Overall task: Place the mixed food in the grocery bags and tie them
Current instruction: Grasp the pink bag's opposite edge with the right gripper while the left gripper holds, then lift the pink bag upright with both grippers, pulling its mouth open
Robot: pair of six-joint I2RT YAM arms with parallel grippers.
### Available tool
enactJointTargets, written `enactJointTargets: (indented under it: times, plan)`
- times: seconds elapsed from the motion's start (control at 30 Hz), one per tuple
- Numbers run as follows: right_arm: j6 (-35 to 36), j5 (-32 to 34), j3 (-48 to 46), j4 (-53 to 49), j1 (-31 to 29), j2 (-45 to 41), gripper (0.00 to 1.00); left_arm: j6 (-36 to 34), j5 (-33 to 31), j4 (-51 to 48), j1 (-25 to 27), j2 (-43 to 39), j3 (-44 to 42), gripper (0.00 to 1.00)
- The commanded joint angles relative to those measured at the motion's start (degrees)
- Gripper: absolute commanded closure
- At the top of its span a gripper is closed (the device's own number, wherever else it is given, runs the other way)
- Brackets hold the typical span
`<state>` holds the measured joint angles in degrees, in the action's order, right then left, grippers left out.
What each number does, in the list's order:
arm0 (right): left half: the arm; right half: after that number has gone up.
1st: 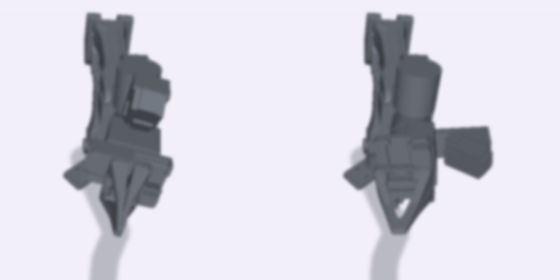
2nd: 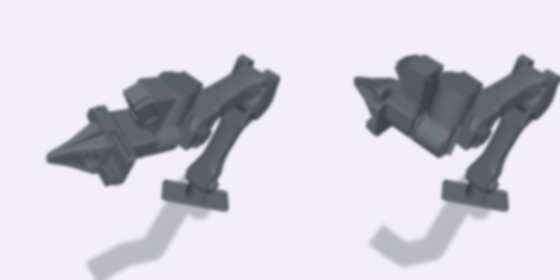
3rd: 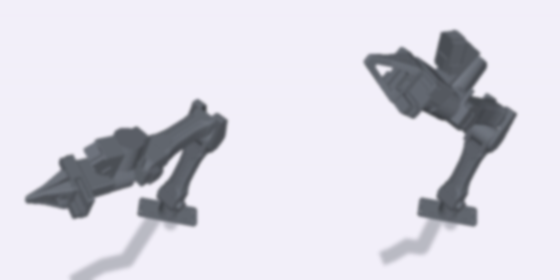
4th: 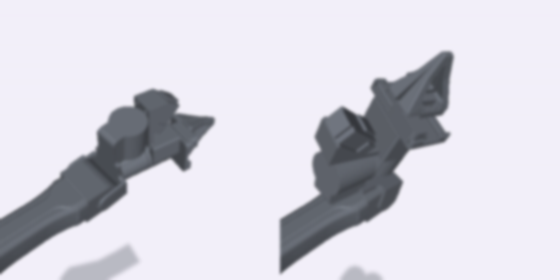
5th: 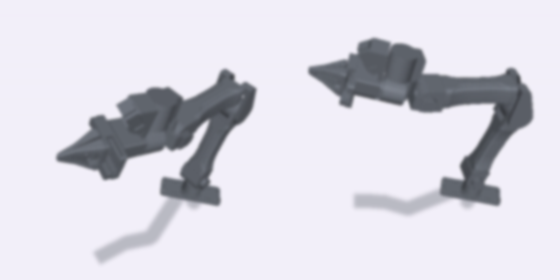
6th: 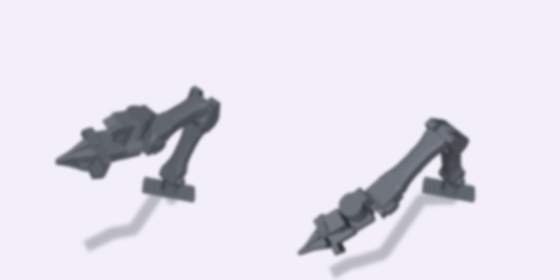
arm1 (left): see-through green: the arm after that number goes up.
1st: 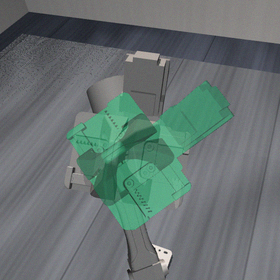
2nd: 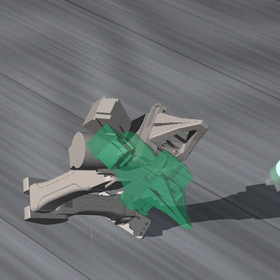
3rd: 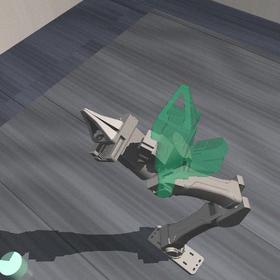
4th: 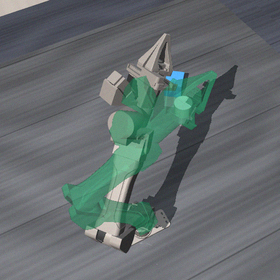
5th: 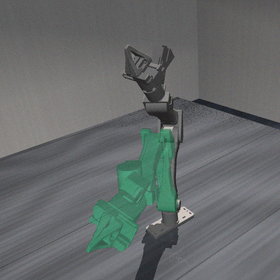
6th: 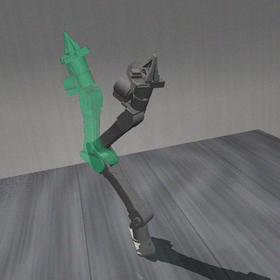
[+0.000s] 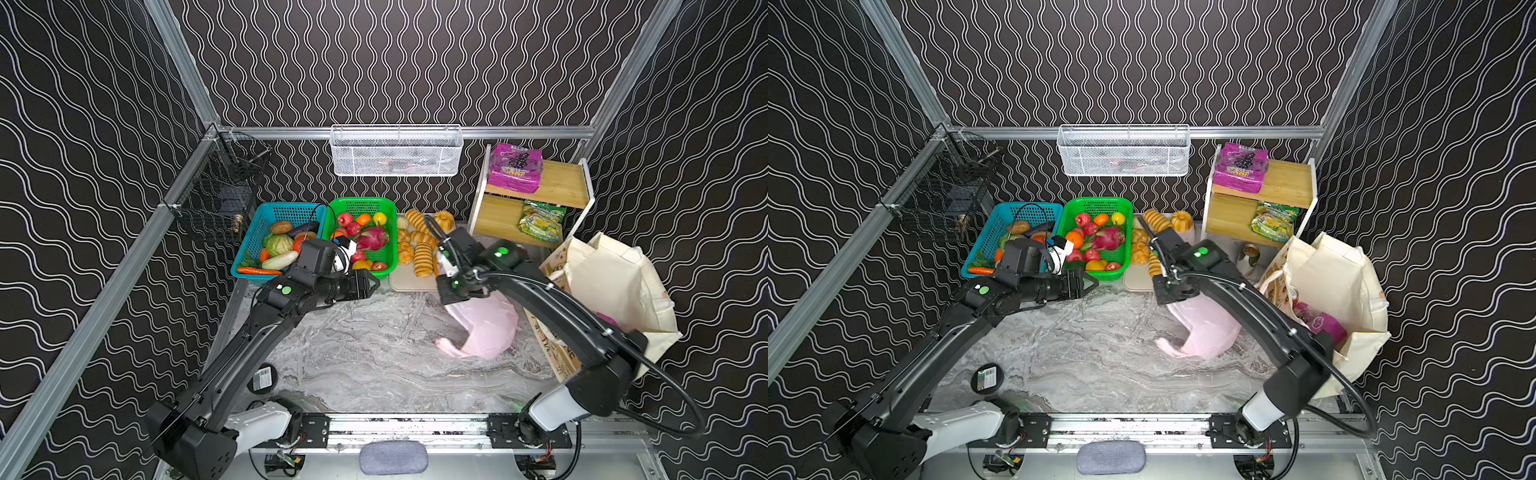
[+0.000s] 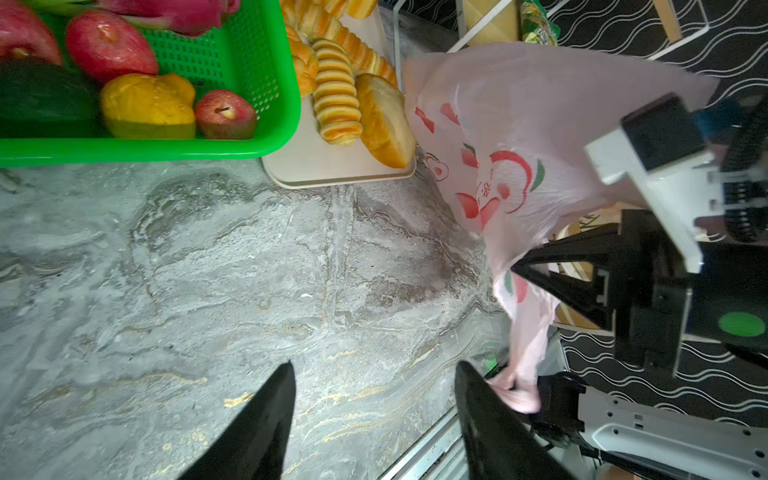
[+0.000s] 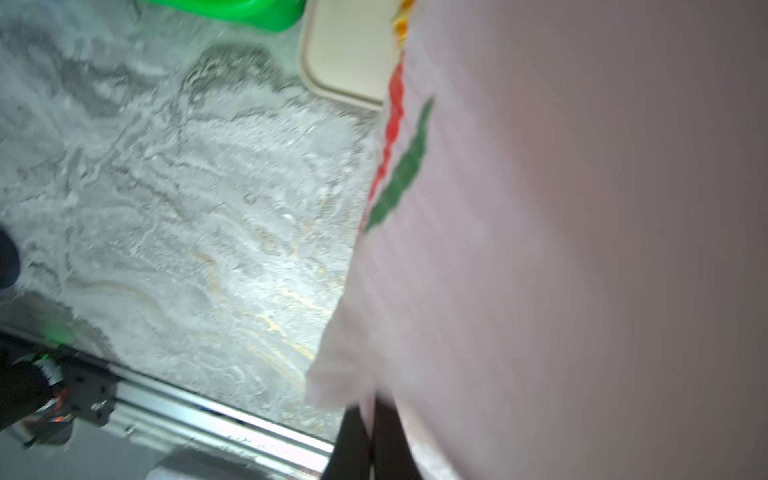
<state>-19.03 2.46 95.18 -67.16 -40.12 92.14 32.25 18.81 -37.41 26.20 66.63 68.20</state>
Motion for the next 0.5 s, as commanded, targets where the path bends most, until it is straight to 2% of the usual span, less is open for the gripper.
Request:
enactJointTargets:
  times: [0.0, 0.1, 0.17, 0.23, 0.3, 0.4, 0.47]
  plan:
    - [-2.25, -9.09, 2.41, 8.23, -0.93, 2.04, 1.0, 0.25, -3.31, -1.75, -0.18, -0.59, -0.68, 0.35]
    - [-2.08, -11.66, 0.11, 13.58, -0.57, 3.29, 1.0, 0.1, -3.95, -1.99, -0.24, -0.6, -1.52, 0.32]
    - [-1.41, -9.82, 0.45, 11.4, 0.37, 5.34, 1.0, 0.21, -3.59, -1.69, -0.27, -0.5, -2.2, 0.31]
    - [0.44, -11.35, 0.35, 9.43, 1.34, 6.62, 1.0, 0.7, -1.86, 0.39, -0.25, -0.54, -3.9, 0.3]
    - [0.98, -11.67, -1.53, 10.86, 1.4, 5.43, 1.0, 2.6, 3.43, 6.75, -0.26, -0.63, -7.42, 0.3]
    - [0.56, -16.05, -5.49, 16.65, 1.71, 2.0, 1.0, 7.21, 14.23, 20.66, 0.19, 0.48, -13.13, 0.3]
    - [-0.5, -18.59, -8.02, 20.21, 2.01, -0.08, 1.0, 10.29, 17.13, 28.31, 1.84, 1.82, -16.17, 0.29]
